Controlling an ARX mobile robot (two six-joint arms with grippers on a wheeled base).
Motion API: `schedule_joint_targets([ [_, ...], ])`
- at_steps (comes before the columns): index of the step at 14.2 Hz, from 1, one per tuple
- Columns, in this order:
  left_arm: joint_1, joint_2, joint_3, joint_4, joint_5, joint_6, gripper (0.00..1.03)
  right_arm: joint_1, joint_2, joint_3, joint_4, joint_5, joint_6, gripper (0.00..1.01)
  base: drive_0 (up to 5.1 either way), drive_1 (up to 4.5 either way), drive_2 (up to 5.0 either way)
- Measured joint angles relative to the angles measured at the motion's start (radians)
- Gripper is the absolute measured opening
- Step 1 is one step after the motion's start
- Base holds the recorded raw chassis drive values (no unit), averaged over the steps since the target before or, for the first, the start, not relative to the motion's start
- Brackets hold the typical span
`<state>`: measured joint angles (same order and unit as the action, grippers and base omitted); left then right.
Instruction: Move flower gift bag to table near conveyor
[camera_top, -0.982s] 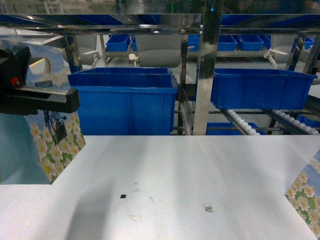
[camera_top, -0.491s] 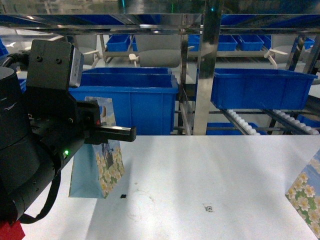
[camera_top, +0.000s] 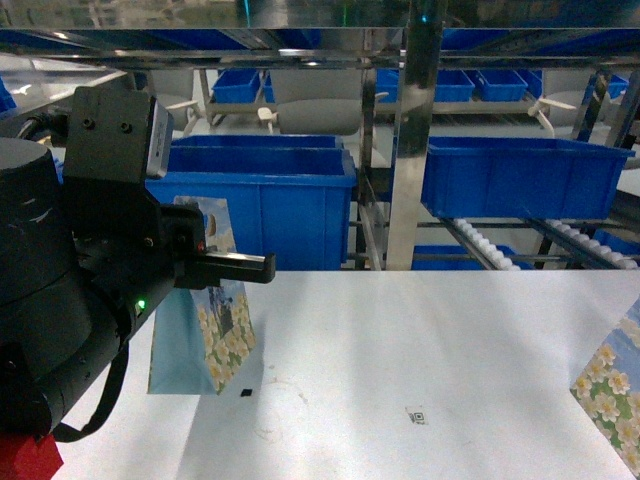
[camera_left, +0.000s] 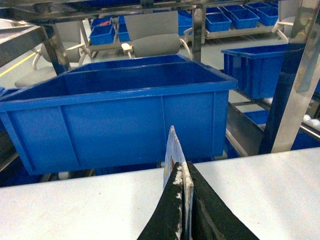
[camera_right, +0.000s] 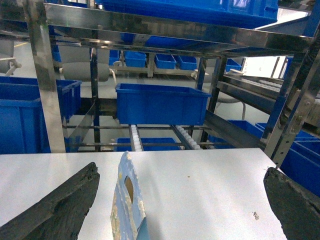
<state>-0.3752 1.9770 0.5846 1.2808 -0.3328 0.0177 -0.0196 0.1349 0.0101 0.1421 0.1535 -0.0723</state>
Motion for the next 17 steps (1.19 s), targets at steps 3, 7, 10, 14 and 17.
schedule_joint_targets([
  [3,0.002,0.019,0.006,-0.001,0.000,-0.011,0.02,0.000,0.000,0.000,0.000,0.000,0.000,0.98,0.0,0.00,0.0],
  [7,-0.038,0.021,0.004,0.000,-0.025,-0.016,0.02,0.000,0.000,0.000,0.000,0.000,0.000,0.98,0.0,0.00,0.0],
  [10,-0.075,0.027,-0.017,0.000,-0.045,-0.031,0.02,0.000,0.000,0.000,0.000,0.000,0.000,0.98,0.0,0.00,0.0],
  [14,-0.108,0.045,-0.053,0.024,-0.098,-0.045,0.02,0.000,0.000,0.000,0.000,0.000,0.000,0.98,0.0,0.00,0.0],
  [17,-0.188,0.033,-0.109,0.031,-0.167,-0.034,0.02,0.000,0.000,0.000,0.000,0.000,0.000,0.98,0.0,0.00,0.0],
])
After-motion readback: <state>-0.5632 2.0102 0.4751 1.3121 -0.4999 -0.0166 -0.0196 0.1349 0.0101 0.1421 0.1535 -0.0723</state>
